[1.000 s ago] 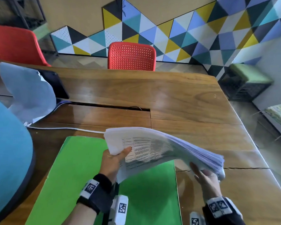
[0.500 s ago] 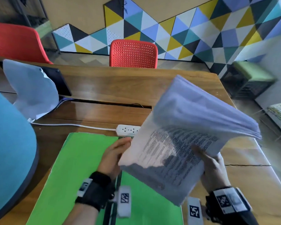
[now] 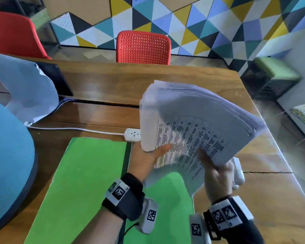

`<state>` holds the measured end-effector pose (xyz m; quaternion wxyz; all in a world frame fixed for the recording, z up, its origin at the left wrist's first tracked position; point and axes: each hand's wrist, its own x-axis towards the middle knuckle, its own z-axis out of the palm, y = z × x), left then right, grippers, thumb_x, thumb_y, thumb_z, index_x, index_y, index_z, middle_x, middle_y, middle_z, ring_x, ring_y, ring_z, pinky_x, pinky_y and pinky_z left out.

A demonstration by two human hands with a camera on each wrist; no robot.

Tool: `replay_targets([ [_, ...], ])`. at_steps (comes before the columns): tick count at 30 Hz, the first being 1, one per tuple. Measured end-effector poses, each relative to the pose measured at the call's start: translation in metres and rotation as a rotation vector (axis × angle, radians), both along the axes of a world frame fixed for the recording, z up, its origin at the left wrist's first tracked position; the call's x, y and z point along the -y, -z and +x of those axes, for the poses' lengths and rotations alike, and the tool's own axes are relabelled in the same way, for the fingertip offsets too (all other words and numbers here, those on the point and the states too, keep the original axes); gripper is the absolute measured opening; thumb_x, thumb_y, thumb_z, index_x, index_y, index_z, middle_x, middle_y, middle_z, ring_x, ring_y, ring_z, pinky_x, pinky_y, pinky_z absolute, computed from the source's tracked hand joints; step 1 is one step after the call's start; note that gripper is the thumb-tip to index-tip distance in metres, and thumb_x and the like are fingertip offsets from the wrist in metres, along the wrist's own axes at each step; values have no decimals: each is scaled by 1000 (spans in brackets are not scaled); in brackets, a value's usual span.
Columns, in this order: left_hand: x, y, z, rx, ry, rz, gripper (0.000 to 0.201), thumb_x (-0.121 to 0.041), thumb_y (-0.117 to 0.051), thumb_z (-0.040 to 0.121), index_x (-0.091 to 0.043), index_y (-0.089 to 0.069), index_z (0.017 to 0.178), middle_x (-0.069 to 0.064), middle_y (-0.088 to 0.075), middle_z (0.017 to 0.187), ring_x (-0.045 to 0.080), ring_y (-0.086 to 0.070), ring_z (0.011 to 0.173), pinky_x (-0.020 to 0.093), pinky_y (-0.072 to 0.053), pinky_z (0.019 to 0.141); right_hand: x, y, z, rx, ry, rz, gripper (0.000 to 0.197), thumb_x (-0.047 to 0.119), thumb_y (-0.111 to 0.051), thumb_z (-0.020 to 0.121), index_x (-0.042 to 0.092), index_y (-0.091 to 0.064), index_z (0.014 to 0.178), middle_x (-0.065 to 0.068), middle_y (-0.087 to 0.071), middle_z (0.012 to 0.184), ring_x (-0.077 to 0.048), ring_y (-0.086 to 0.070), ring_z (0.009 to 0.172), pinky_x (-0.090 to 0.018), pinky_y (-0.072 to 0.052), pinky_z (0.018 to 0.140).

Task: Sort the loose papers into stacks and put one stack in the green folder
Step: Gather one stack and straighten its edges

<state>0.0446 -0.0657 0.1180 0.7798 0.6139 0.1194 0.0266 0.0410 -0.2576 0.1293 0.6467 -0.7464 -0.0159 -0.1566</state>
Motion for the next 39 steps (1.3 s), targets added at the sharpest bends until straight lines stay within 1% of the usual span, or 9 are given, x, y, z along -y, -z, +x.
replay_targets([
  [7, 1, 28, -5, -15, -89, 6, 26, -7, -82, 70, -11, -71, 93, 6, -78, 94, 19, -74, 93, 28, -60, 77, -6, 48, -4, -138, -55, 38, 21, 4, -78, 76, 24, -75, 81, 2, -77, 85, -14, -72, 77, -37, -62, 67],
  [10, 6, 37, -6, -150, -128, 5, 26, -8, -83, 71, -16, -62, 84, -1, -72, 77, -2, -72, 74, 9, -52, 57, -1, 73, -4, -244, -41, -48, 40, 0, -76, 79, 39, -73, 82, 4, -76, 93, -15, -71, 83, -51, -61, 72],
  [15, 10, 43, -1, -138, -101, 74, 21, -5, -76, 79, 3, -56, 75, 7, -60, 50, 7, -52, 33, 19, -51, 46, -1, 82, 7, -257, -26, 5, 45, -4, -71, 81, 41, -72, 85, 9, -75, 91, -8, -70, 84, -29, -61, 71],
  [16, 11, 47, -2, -153, -82, 69, 18, -5, -75, 80, 1, -59, 73, 3, -64, 49, 9, -52, 34, 14, -42, 77, 2, 91, 7, -311, -13, -27, 39, -4, -73, 80, 35, -71, 85, 4, -75, 89, -11, -70, 84, -35, -62, 73],
  [18, 9, 59, 0, -189, -71, 84, 10, -10, -77, 78, -9, -69, 72, -6, -72, 55, 4, -63, 46, 6, -45, 52, 8, 111, 6, -463, -20, -151, 30, -1, -76, 77, 27, -66, 85, 0, -73, 89, -16, -68, 84, -51, -60, 76],
  [23, 0, 79, 7, -242, -117, 113, 14, -11, -78, 76, -15, -74, 89, -5, -78, 86, 13, -74, 83, 24, -57, 70, 23, 118, 10, -569, -83, -266, 13, 8, -70, 86, 2, -70, 98, -2, -74, 88, -18, -67, 81, -45, -58, 79],
  [32, -12, 76, -7, -274, -49, 70, 22, -41, -79, 72, -23, -72, 83, -8, -73, 85, 14, -68, 80, 22, -52, 71, 35, 29, 4, -355, -270, -301, 11, 15, -59, 95, 19, -67, 102, -16, -67, 76, -23, -61, 56, -42, -51, 46],
  [36, -30, 61, -13, -328, -95, 473, 86, -49, -84, 62, -8, -50, 130, 7, -59, 121, 30, -58, 115, 39, -49, 93, 50, -1, 3, -238, -320, -614, 17, 16, -59, 94, 8, -58, 79, -4, -59, 61, -17, -52, 46, -34, -48, 39],
  [39, -44, 8, -14, 55, -262, 954, 105, -45, -88, 57, 0, -38, 137, 18, -49, 137, 30, -46, 127, 46, -40, 107, 62, -34, 4, -98, -354, -881, 23, 15, -62, 91, 17, -51, 71, 11, -56, 61, -10, -50, 53, -18, -40, 46],
])
